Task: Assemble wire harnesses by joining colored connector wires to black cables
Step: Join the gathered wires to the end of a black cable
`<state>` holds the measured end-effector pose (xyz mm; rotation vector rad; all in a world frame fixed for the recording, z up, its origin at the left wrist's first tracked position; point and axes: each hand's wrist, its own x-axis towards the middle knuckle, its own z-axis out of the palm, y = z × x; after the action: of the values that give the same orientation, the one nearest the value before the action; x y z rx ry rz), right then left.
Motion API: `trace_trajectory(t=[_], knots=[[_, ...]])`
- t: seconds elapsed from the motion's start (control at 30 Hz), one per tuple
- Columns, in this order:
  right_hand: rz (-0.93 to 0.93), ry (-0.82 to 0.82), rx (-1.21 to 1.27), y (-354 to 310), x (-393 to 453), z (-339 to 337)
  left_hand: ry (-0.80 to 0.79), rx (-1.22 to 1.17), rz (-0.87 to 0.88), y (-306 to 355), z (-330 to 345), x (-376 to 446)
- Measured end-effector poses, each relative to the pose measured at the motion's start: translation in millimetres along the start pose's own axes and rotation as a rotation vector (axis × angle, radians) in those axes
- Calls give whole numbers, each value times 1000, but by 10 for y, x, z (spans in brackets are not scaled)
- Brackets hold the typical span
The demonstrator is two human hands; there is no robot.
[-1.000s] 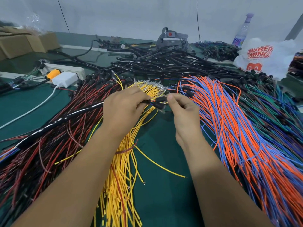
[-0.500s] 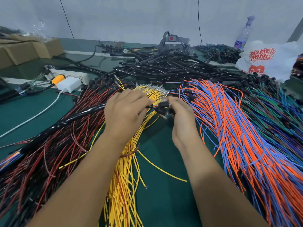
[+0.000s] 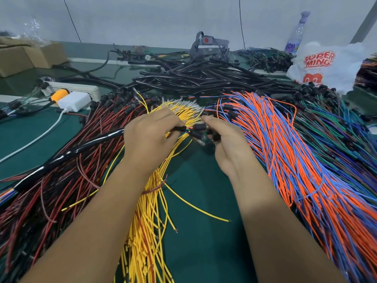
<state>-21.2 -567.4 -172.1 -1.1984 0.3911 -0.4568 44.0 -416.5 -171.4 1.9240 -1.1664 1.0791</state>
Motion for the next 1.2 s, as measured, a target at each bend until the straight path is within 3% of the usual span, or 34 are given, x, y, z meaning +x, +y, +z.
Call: trace_trajectory(t=[0.17, 0.43, 0.67, 0.73, 0.87, 0.93, 1.03, 1.1, 1.2], knots=[[66, -106, -48, -15, 28, -84, -40, -65, -54, 21, -11, -17], [-34, -237, -179, 35, 24, -103, -113, -99, -156, 6, -11, -40], [-125, -100, -127, 66, -46, 36, -206, -10, -277, 15, 24, -32], [-207, 29, -200, 80, -69, 103, -259, 39, -333, -14, 39, -34], [-613, 486, -699, 81, -191, 156, -201, 50, -555, -87, 48, -40], [-845, 435, -662, 82, -274, 199, -168, 18, -665, -122, 52, -16], [-846, 228, -627, 125, -379, 303, -214, 19, -698, -153, 54, 43], [-862, 303, -760, 135, -391, 335, -280, 79, -675, -143, 27, 114], [-1025, 382, -888, 150, -380, 337, -312, 140, -610, -114, -52, 299]])
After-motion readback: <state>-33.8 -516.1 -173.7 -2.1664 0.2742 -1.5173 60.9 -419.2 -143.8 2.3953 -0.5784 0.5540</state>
